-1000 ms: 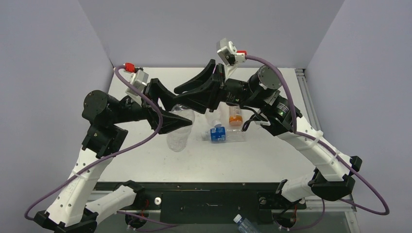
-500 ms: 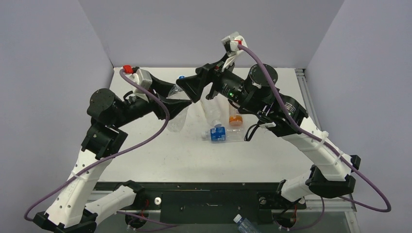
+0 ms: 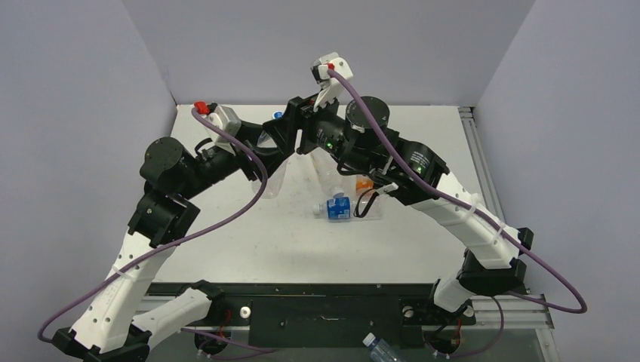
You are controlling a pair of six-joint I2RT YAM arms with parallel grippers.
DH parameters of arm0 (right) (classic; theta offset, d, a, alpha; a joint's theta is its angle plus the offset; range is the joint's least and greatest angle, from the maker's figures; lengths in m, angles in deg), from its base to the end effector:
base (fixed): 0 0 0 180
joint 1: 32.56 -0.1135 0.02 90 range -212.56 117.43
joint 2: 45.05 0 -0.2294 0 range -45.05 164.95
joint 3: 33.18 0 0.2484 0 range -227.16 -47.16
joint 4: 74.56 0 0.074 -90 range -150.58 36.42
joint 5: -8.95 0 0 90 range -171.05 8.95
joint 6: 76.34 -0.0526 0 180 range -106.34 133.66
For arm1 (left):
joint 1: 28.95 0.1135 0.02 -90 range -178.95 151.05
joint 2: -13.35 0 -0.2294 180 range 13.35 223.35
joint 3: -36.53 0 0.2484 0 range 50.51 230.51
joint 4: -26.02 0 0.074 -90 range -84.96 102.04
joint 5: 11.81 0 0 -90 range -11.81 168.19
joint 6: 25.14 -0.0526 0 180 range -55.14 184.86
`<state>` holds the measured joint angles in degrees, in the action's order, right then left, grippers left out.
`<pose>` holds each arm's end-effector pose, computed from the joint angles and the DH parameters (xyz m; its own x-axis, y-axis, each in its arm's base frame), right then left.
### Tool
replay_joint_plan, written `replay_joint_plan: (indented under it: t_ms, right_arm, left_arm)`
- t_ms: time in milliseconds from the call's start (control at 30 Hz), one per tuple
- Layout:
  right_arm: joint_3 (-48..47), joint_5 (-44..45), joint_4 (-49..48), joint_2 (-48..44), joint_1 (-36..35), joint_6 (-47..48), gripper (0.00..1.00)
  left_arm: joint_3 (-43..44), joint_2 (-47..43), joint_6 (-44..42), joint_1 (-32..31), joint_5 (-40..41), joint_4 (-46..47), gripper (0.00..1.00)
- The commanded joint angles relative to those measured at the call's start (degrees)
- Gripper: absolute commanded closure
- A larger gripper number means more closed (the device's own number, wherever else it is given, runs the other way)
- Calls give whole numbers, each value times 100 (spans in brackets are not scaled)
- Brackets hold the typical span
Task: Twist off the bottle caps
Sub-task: Unscrew the bottle cap from the plastic bottle.
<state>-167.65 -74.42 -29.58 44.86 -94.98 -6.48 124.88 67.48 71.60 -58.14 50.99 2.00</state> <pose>0.1549 0.2834 0.5163 -0.2879 0.1875 -0.9391 -0.7752 0.5301 0.3435 0.1715 -0.1233 0.4605 0.0565 -0.1511 -0.9869 0.8389 0.5431 -0.0351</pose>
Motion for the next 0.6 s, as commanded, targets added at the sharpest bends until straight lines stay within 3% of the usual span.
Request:
replay_joint_plan:
  t_ms: [0,567]
  right_arm:
    - [-341,-27,-154,70,-26,-25,53]
    - [-155,-263,-363,156,17,-97,70]
  left_arm:
    - [-53,-62,2,-53,45,128,100]
    - [-125,-70,222,-122,-130,268,100]
